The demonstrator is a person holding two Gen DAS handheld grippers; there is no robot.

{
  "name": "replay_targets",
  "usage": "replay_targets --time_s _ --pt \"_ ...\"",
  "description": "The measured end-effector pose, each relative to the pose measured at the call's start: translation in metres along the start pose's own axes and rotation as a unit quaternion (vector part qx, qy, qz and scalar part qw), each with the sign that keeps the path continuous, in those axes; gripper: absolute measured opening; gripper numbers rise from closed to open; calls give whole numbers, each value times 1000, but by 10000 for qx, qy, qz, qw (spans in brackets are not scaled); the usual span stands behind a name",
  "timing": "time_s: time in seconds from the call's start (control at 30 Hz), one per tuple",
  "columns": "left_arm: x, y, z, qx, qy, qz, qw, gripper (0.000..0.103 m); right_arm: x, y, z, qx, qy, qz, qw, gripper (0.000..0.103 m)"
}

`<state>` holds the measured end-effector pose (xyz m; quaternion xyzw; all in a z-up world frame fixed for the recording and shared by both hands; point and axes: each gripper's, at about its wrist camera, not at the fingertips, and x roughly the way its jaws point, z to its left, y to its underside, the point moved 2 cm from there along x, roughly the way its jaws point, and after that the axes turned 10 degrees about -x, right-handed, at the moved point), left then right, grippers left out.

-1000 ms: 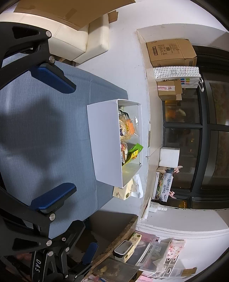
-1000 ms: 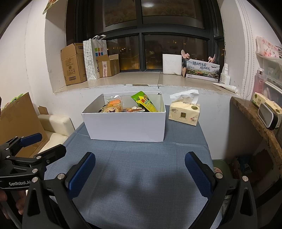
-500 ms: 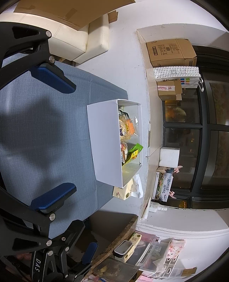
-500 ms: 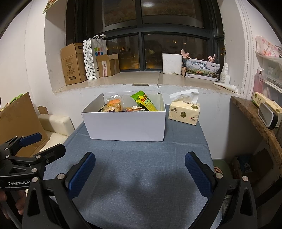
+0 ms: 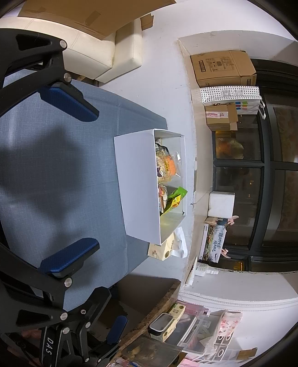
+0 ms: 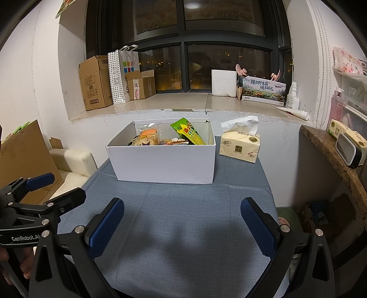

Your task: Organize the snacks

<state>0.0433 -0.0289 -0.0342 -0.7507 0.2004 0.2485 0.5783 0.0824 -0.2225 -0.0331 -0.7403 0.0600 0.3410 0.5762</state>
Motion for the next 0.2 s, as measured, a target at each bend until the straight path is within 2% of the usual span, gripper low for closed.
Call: replay_targets --time_s 0.2 --pt "0 1 0 22 18 -31 10000 103 0 0 0 -3 2 -5 10000 103"
